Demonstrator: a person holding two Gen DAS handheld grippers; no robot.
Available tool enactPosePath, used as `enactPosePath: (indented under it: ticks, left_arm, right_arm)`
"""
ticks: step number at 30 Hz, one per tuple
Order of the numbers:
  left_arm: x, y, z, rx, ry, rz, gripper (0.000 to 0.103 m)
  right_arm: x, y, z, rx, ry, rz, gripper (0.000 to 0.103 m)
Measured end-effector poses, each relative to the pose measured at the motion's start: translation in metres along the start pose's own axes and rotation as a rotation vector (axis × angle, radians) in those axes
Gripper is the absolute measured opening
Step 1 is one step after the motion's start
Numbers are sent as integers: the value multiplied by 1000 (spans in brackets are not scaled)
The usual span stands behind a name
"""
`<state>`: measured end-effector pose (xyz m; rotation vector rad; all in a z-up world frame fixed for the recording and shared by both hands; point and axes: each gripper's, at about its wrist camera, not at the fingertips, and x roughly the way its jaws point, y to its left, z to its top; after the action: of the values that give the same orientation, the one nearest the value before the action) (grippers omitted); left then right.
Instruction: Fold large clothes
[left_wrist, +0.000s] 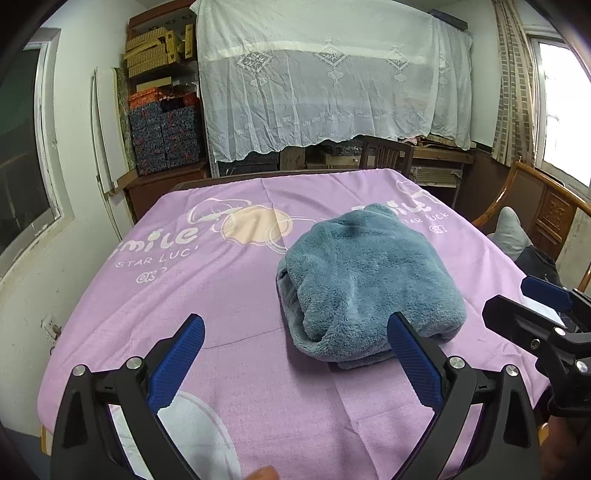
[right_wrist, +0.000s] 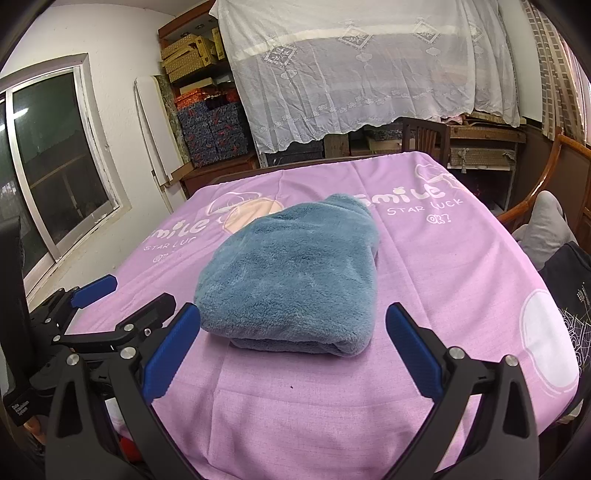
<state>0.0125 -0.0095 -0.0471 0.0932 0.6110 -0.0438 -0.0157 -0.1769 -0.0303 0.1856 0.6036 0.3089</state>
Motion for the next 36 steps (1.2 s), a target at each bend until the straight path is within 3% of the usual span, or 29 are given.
enactPosePath:
  ticks: [36]
  left_arm:
    - [2, -1, 0, 13, 13, 10, 99]
  right_arm:
    - [0, 0, 0, 1, 1, 1, 98]
